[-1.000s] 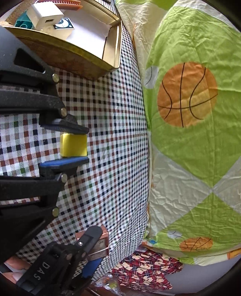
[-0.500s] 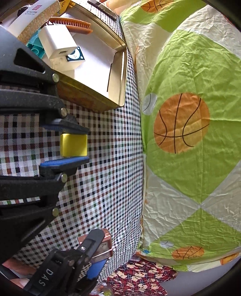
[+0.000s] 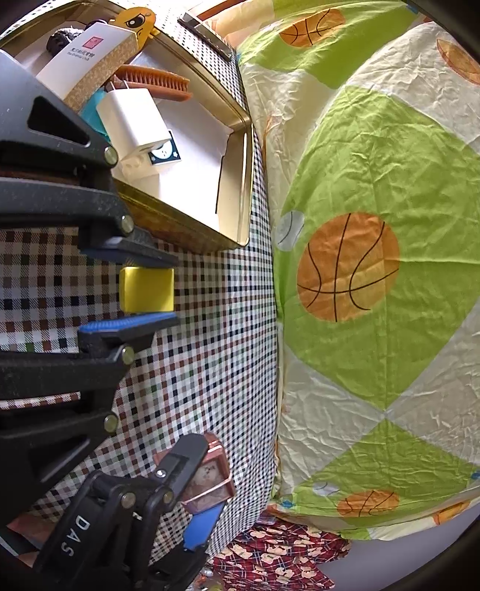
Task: Organize rigid objects
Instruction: 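Carry the yellow cube and the framed photo toward the gold tin with both tools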
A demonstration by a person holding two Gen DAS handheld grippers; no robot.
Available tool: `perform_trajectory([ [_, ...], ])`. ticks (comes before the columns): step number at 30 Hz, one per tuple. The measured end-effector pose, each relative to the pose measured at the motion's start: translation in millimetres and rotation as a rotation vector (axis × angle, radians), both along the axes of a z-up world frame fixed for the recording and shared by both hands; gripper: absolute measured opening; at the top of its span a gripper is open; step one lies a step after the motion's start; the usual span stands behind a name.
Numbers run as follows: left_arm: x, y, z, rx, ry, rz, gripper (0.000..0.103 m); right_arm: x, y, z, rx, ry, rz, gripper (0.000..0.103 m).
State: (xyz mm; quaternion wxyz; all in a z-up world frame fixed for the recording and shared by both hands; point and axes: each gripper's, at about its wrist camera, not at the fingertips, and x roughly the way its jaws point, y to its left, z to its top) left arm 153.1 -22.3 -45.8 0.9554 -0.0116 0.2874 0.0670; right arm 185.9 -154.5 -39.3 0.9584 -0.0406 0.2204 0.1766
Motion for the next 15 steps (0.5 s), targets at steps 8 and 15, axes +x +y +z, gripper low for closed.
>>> perform_trajectory([
  [8, -9.3, 2.2, 2.5, 0.014, -0.008, 0.005, 0.024, -9.8, 5.8, 0.3, -0.006, -0.015, 0.023, 0.078],
  [15, -27.2, -0.9, 6.4, 0.053, -0.036, -0.003, 0.024, -15.3, 6.2, 0.5, -0.007, -0.023, 0.033, 0.078],
])
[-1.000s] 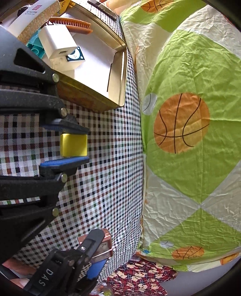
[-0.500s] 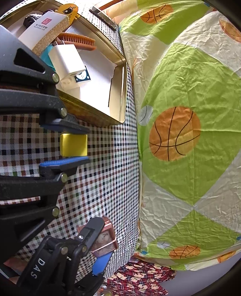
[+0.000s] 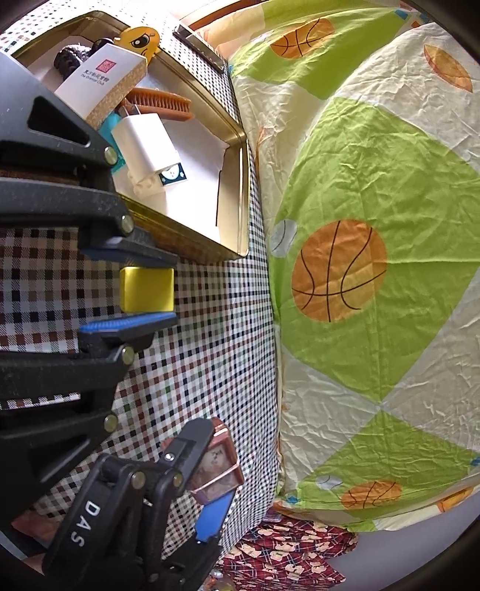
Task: Organize rigid objects
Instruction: 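Carry the yellow cube and the framed photo toward the gold tin with both tools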
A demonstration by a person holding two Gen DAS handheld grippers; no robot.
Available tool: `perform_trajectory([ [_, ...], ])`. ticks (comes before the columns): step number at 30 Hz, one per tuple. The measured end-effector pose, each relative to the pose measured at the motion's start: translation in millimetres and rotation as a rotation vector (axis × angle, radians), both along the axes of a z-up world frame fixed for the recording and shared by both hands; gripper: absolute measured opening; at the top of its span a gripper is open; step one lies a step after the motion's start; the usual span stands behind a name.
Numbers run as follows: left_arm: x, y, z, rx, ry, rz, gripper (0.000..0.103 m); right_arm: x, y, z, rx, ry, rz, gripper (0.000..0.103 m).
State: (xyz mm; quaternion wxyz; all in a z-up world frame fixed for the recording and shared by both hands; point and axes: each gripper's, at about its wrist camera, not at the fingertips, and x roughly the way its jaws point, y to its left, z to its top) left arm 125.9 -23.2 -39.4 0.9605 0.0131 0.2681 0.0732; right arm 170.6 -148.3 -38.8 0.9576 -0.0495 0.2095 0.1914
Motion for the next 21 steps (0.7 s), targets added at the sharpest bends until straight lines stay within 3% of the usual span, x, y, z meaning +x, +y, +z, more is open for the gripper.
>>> perform_trajectory([
  [7, -18.6, -0.3, 5.6, 0.025, -0.049, -0.005, 0.024, -9.1, 1.7, 0.8, 0.001, -0.013, 0.017, 0.078],
  [21, -40.0, 12.1, 9.5, 0.002, -0.103, 0.005, 0.024, -25.0, 11.6, 1.5, -0.010, -0.056, 0.088, 0.078],
])
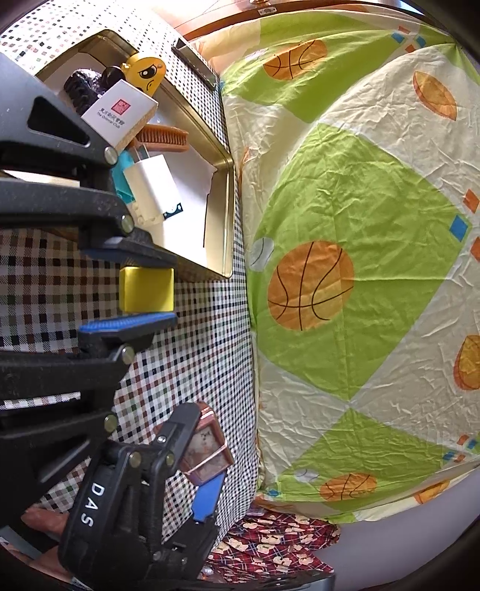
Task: Organize rigid objects
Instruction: 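Carry the yellow cube and the framed photo toward the gold tin with both tools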
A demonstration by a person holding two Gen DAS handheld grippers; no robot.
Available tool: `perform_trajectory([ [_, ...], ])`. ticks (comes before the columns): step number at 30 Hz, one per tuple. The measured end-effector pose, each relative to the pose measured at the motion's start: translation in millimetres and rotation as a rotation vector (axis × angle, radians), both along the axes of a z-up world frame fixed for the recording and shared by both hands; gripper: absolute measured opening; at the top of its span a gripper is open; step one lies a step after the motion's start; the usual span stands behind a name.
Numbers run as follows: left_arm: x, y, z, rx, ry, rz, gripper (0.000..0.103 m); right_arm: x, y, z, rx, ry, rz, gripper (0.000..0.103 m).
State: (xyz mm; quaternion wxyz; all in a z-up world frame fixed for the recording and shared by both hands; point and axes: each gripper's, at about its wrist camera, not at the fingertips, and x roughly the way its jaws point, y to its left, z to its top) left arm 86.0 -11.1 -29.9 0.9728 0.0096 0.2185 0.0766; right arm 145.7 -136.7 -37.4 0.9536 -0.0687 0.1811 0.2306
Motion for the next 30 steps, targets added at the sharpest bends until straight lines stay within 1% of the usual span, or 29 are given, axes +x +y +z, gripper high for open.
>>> perform_trajectory([
  [10, -8.8, 3.0, 4.0, 0.004, -0.024, 0.013, 0.024, -8.8, 0.8, 0.1, 0.014, -0.017, 0.023, 0.078],
  [15, -13.8, 3.8, 5.7, 0.008, -0.039, 0.017, 0.024, -15.8, 6.4, -0.4, -0.002, -0.041, 0.044, 0.078],
  [30, -26.4, 6.3, 10.2, 0.014, -0.075, 0.033, 0.024, -23.4, 5.7, -1.1, 0.018, -0.044, 0.075, 0.078],
])
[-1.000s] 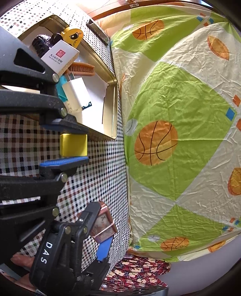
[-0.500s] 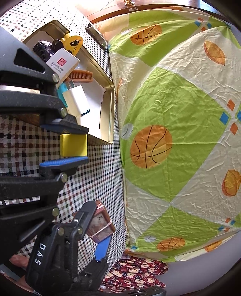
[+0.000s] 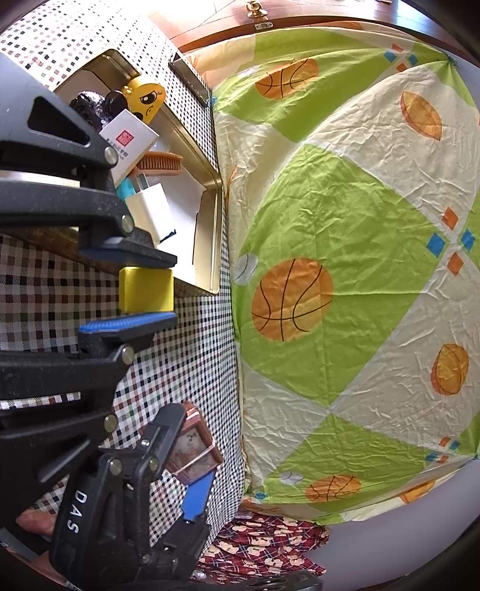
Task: Organize rigid objects
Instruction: 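Carry the yellow cube and the framed photo toward the gold tin with both tools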
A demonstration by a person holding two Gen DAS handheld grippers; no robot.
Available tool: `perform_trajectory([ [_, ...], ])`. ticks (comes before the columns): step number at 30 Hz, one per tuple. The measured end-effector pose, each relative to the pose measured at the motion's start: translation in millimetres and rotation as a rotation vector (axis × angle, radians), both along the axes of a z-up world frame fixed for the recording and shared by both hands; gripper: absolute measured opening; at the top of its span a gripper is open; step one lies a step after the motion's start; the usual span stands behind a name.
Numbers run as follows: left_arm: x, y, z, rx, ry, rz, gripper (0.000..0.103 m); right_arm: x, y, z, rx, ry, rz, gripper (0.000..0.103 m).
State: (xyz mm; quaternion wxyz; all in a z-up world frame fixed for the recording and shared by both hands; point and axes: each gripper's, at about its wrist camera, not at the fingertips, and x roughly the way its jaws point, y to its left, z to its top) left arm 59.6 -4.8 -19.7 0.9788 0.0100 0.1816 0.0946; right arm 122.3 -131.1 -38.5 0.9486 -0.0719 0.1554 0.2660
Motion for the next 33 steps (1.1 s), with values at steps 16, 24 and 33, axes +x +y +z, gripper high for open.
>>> perform_trajectory([
  [16, -17.0, 7.6, 4.4, -0.010, -0.054, 0.022, 0.024, -12.2, 4.8, 0.7, 0.002, -0.028, 0.066, 0.078],
  [24, -24.0, 10.6, 5.7, -0.013, -0.081, 0.034, 0.024, -21.5, 11.7, 1.5, -0.010, -0.061, 0.102, 0.078],
  [33, -31.1, 11.5, 8.0, -0.005, -0.116, 0.040, 0.024, -21.9, 11.1, 1.5, -0.005, -0.061, 0.100, 0.078],
])
